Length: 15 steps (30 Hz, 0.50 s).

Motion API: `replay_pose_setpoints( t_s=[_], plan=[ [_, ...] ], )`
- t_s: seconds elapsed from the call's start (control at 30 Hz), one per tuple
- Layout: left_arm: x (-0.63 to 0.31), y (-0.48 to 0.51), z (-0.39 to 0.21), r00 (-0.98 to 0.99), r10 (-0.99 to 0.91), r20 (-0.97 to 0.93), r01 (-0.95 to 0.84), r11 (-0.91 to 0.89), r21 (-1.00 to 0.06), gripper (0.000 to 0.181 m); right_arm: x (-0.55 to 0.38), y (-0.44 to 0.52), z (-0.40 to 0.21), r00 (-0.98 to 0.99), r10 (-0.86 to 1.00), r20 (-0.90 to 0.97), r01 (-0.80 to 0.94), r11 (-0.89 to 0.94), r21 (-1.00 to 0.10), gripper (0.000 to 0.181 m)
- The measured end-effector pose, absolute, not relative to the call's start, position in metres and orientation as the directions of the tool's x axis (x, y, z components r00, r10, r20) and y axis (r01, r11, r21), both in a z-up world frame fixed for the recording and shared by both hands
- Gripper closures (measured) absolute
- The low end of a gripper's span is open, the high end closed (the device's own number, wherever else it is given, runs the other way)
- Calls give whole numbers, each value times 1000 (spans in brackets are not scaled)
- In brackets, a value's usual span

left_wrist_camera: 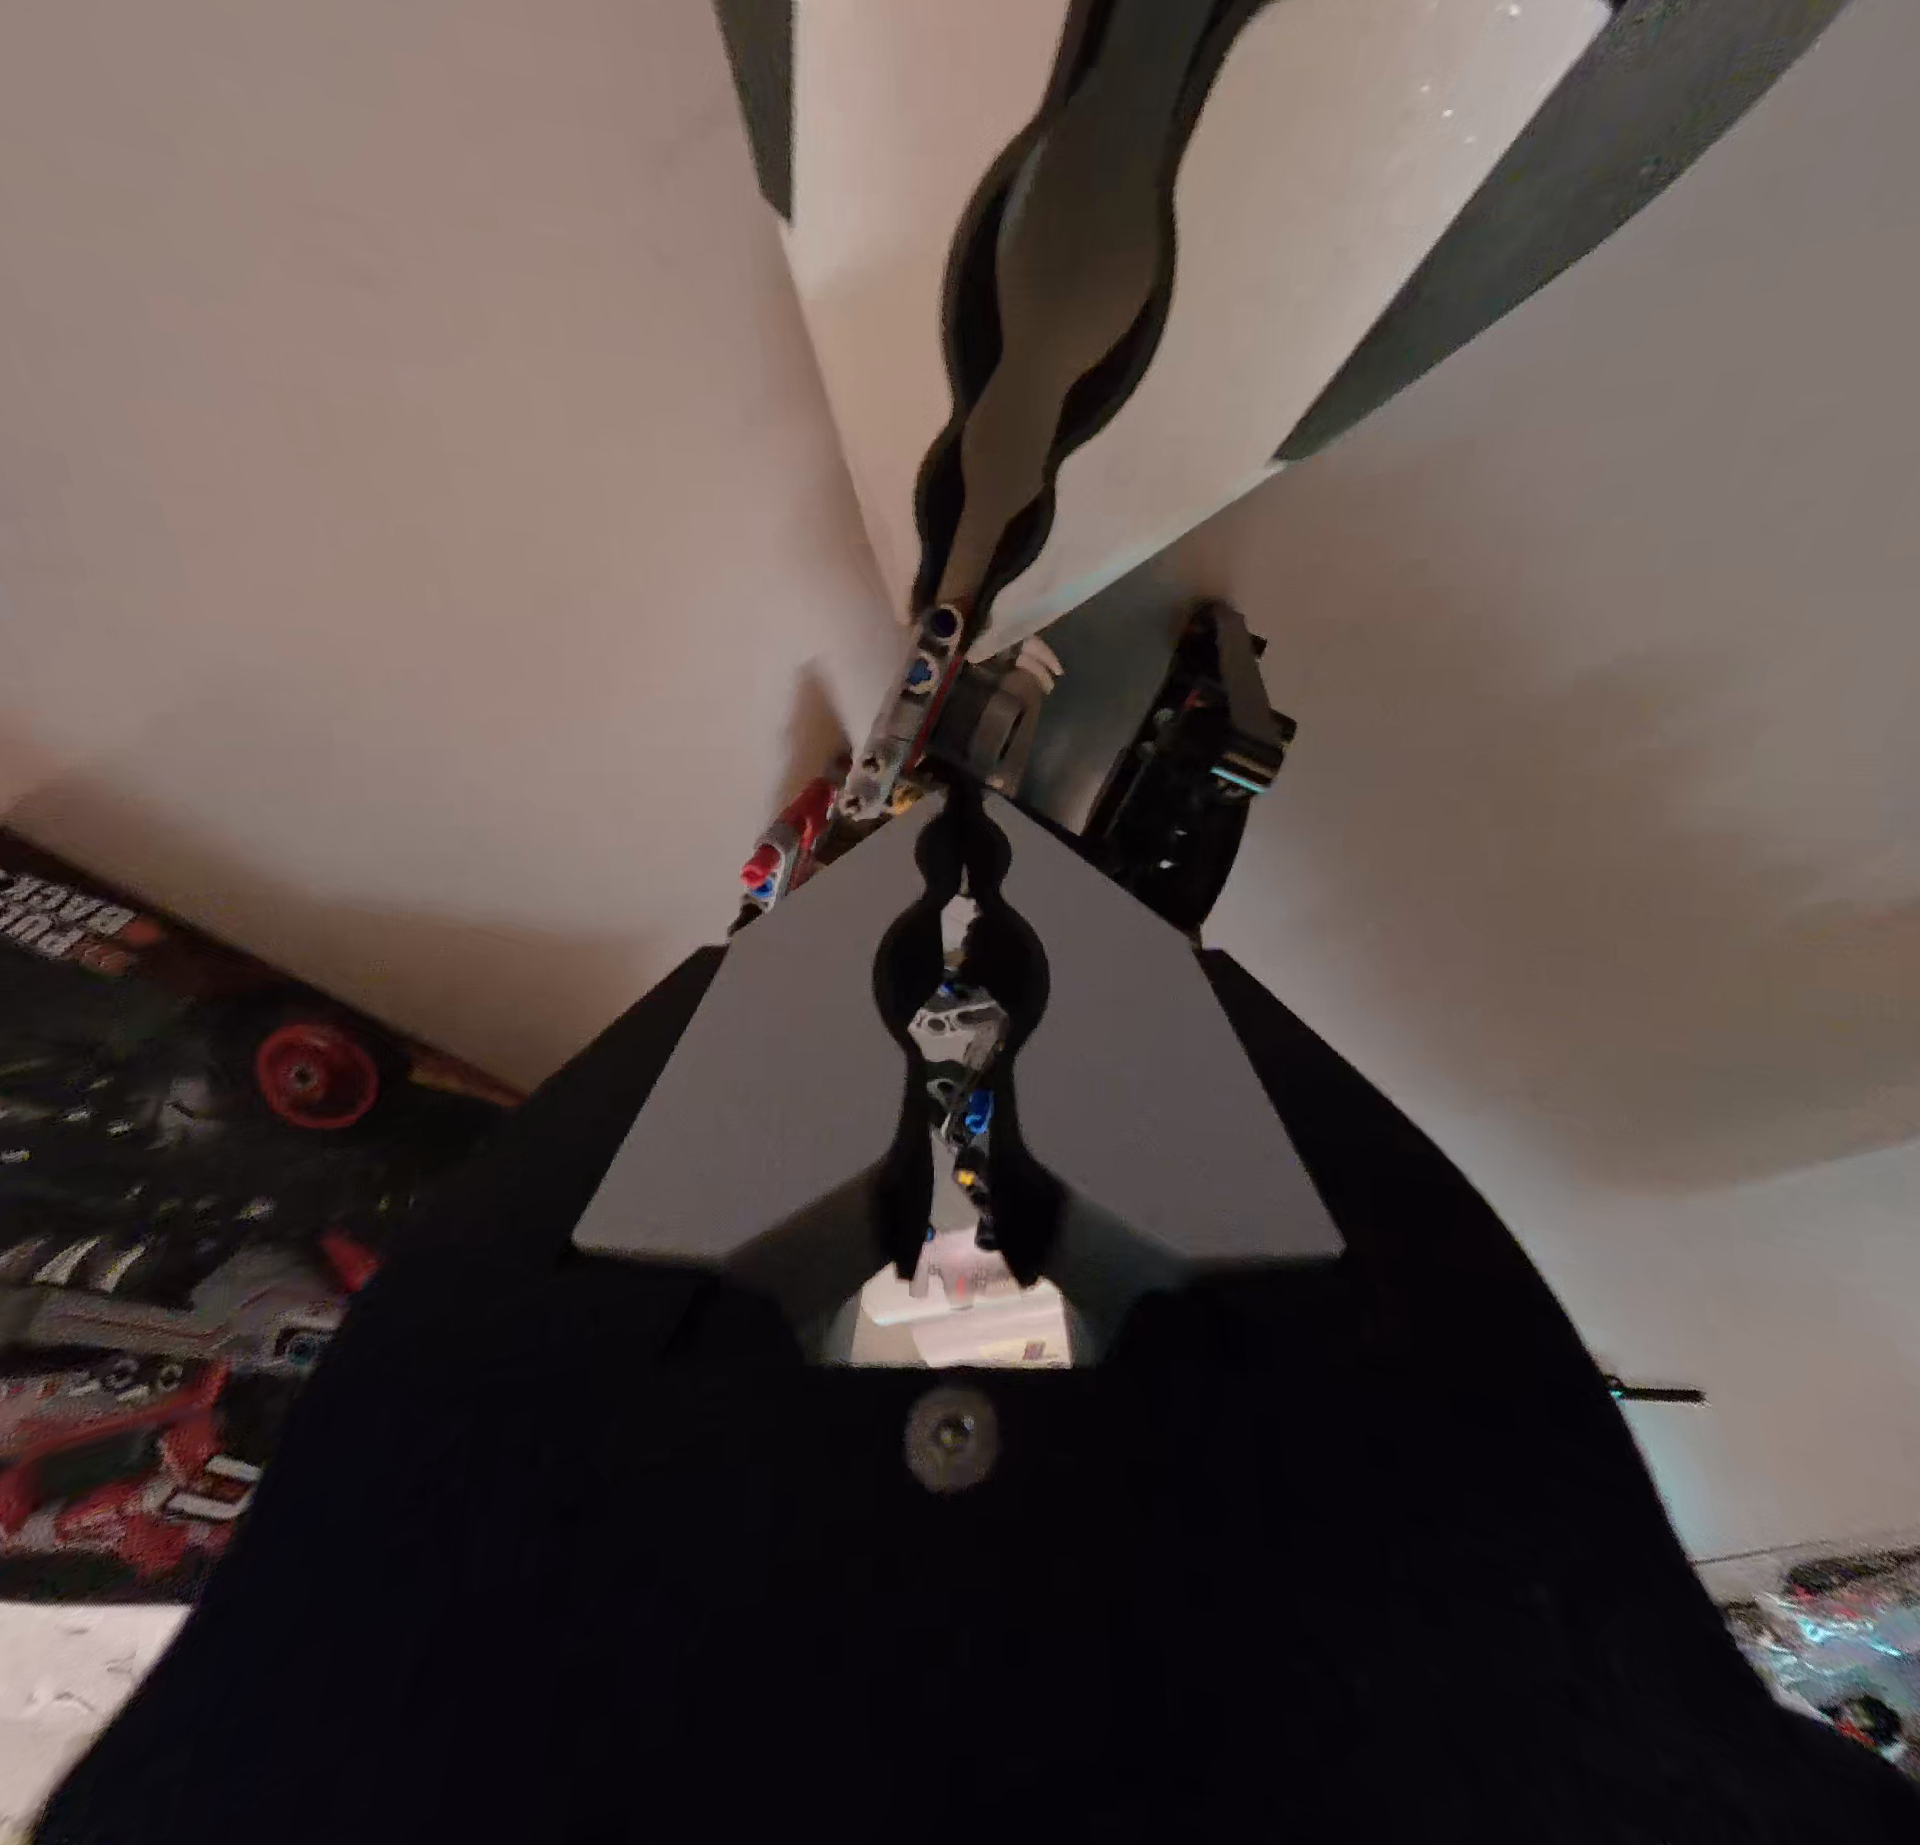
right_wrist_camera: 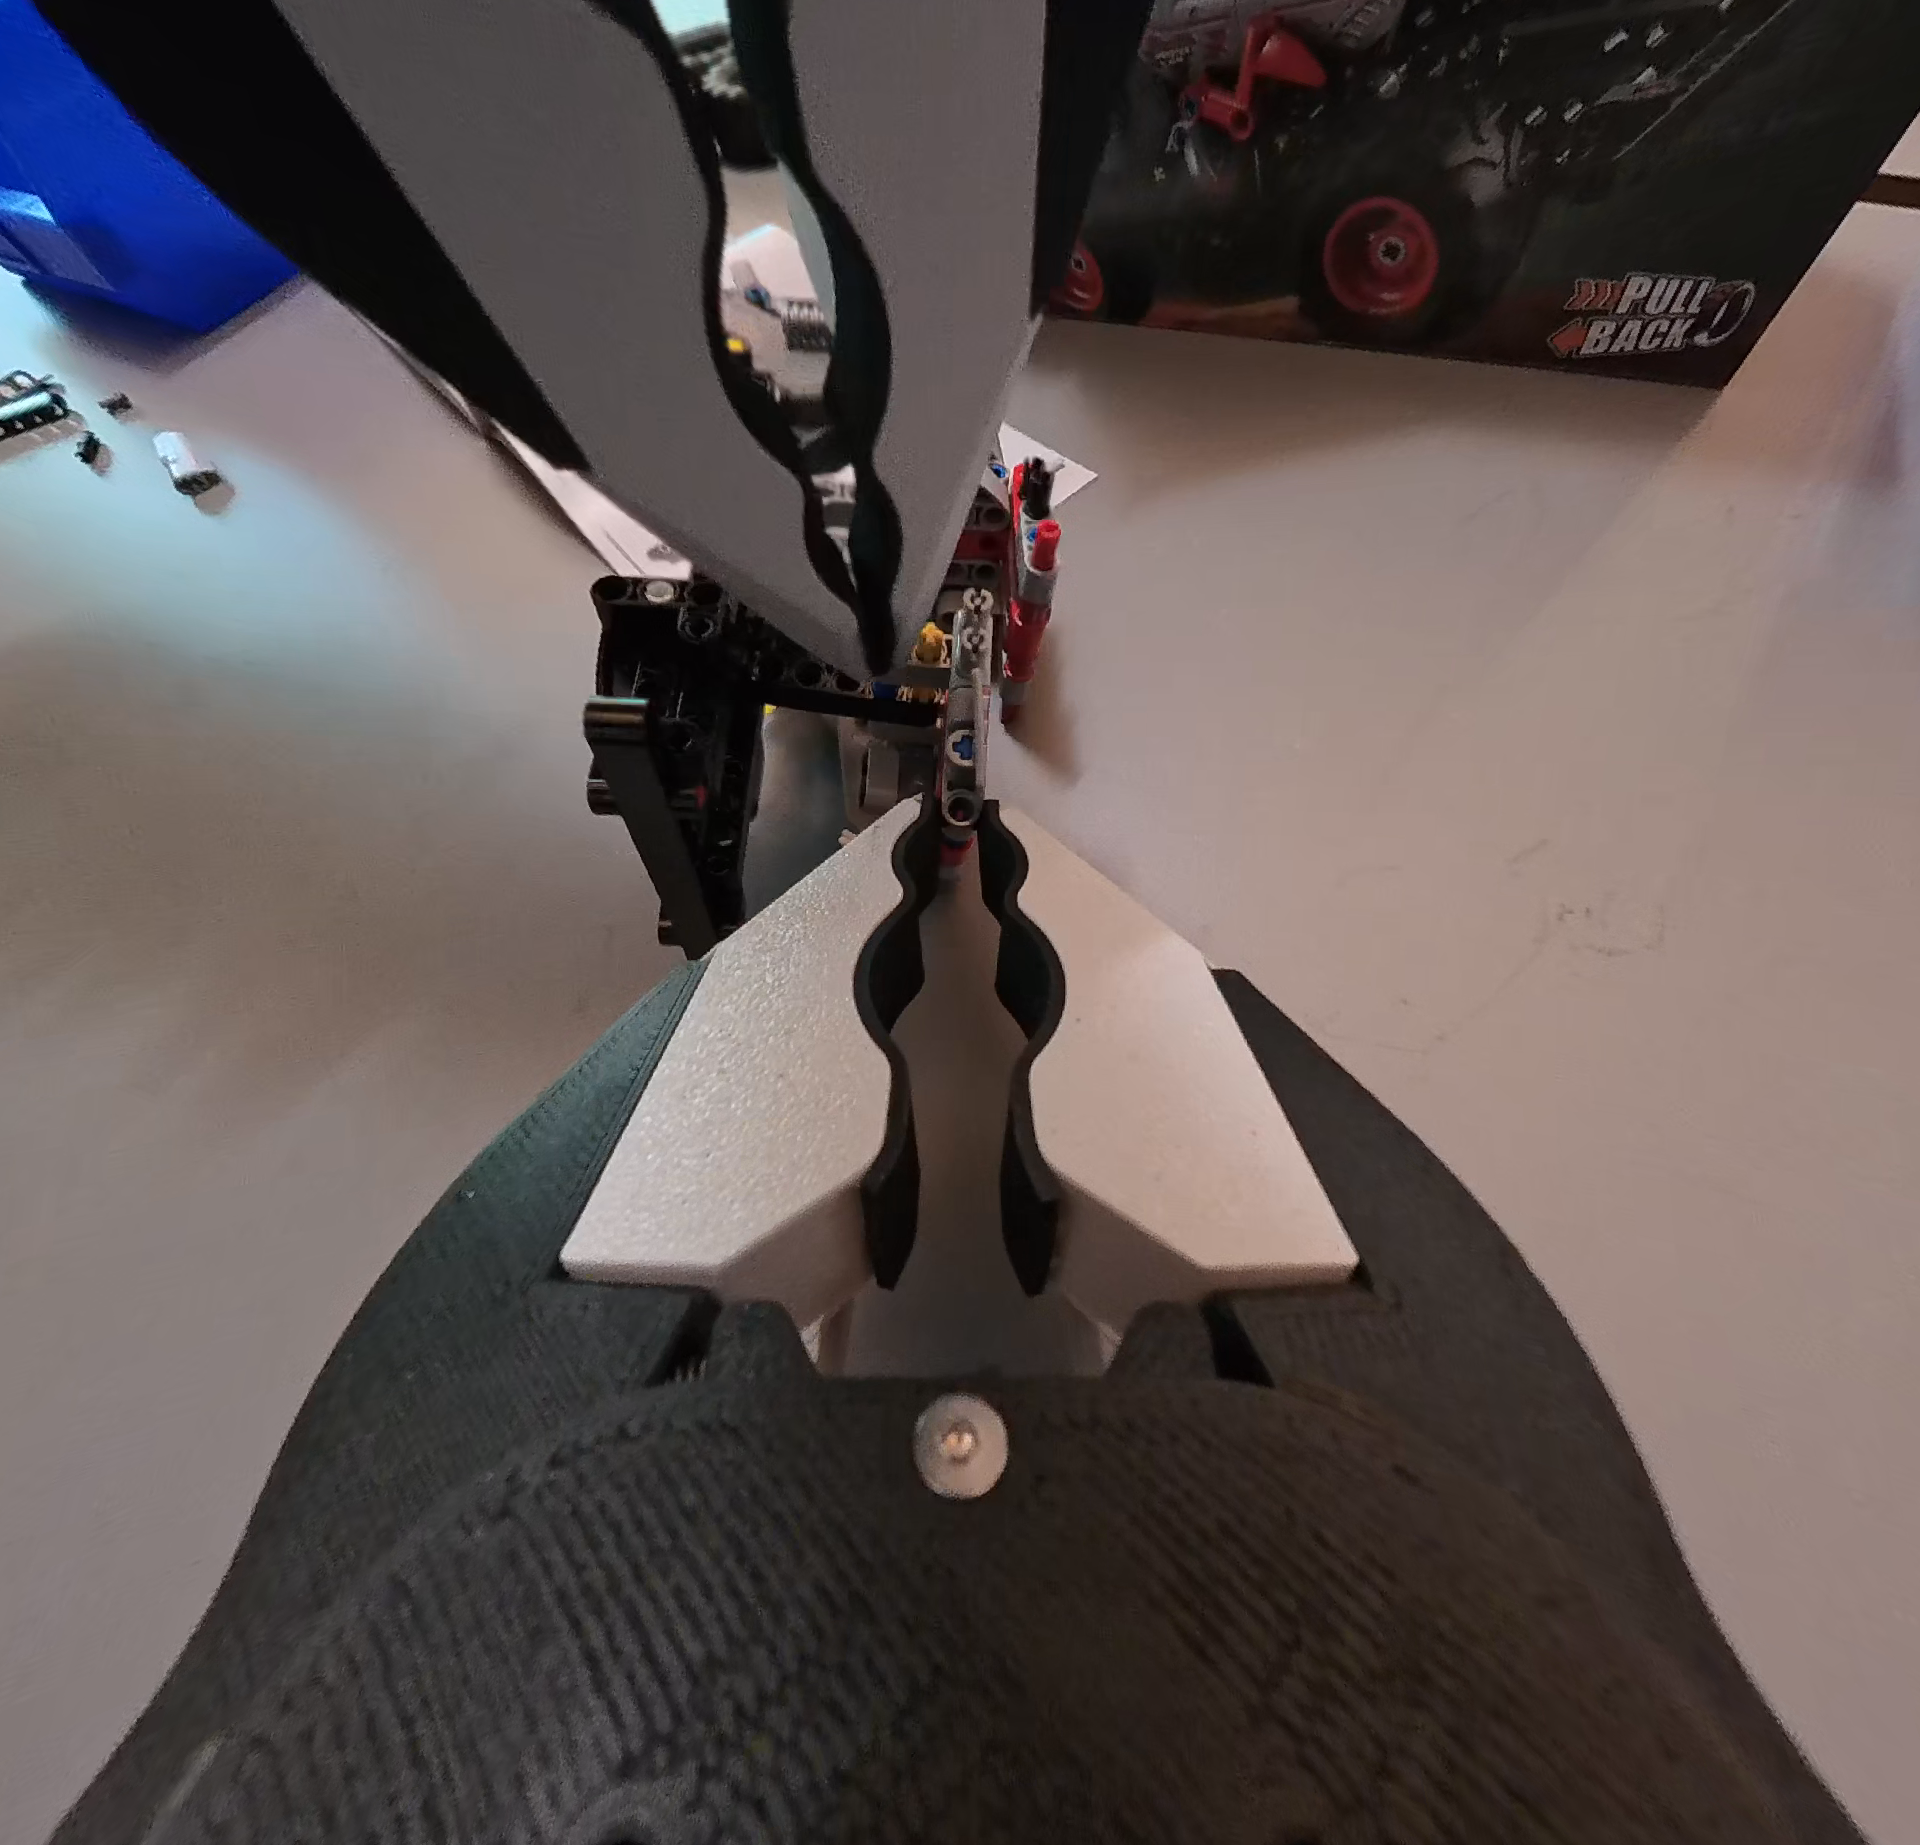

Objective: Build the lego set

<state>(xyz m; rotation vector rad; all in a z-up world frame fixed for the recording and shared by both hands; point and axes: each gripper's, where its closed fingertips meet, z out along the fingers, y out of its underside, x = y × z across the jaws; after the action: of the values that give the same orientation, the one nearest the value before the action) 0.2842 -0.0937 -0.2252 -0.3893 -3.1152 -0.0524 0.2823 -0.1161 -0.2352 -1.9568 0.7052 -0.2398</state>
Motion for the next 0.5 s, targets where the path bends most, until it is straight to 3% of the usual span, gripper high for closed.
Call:
replay_pose_setpoints(
  t_s=[0.5],
  plan=[
    [288,-90,-223,-964,267,-22,267,964,8,181,283,-116,-235,809,-573,-132,-375,-330,-867,174]
  ],
)
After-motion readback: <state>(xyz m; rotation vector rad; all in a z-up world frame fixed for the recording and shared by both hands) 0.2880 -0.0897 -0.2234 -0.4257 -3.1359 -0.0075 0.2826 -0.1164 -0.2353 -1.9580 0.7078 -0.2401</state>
